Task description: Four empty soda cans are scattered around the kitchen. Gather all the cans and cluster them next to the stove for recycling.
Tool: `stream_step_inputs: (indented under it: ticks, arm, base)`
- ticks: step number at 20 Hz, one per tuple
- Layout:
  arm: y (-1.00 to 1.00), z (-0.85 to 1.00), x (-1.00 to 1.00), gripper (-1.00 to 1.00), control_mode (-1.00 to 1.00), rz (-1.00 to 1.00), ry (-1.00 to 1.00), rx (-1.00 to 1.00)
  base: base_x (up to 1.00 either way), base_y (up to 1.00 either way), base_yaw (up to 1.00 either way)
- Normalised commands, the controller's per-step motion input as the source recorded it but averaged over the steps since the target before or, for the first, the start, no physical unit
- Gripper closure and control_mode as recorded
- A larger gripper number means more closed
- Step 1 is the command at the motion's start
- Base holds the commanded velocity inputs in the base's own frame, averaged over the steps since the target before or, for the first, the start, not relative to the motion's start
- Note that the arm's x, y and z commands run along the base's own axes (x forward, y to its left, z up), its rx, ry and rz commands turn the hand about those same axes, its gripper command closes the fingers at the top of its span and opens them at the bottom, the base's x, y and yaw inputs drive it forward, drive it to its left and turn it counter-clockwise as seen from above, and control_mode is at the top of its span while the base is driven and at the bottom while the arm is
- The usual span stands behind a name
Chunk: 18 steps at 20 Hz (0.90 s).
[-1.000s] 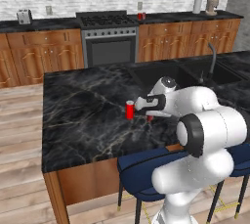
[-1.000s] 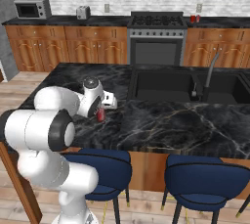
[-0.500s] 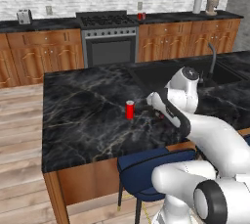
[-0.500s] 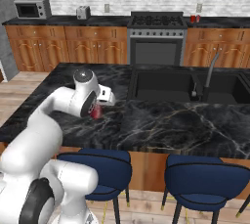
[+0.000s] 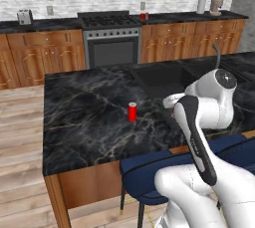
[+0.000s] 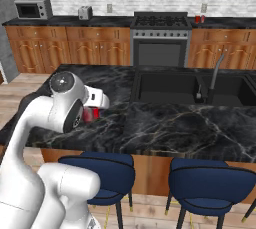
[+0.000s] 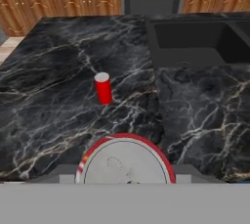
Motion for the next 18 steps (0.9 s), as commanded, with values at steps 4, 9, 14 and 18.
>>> stream_step_inputs:
  ticks: [4, 9, 14, 18]
  arm:
    - [0.0, 0.59, -1.0, 1.0, -1.0, -0.02, -0.11, 0.0]
    - [0.0, 0.44, -0.99, 1.0, -1.0, -0.05, -0.05, 0.0]
    - [0.0, 0.39, -0.91, 1.0, -1.0, -0.06, 0.0, 0.0]
    - [0.0, 0.35, -0.94, 1.0, -1.0, -0.06, 0.0, 0.0]
  base:
    - [0.0, 0.0, 0.0]
    - [0.0, 0.0, 0.0]
    - [0.0, 0.0, 0.0]
    - [0.0, 0.0, 0.0]
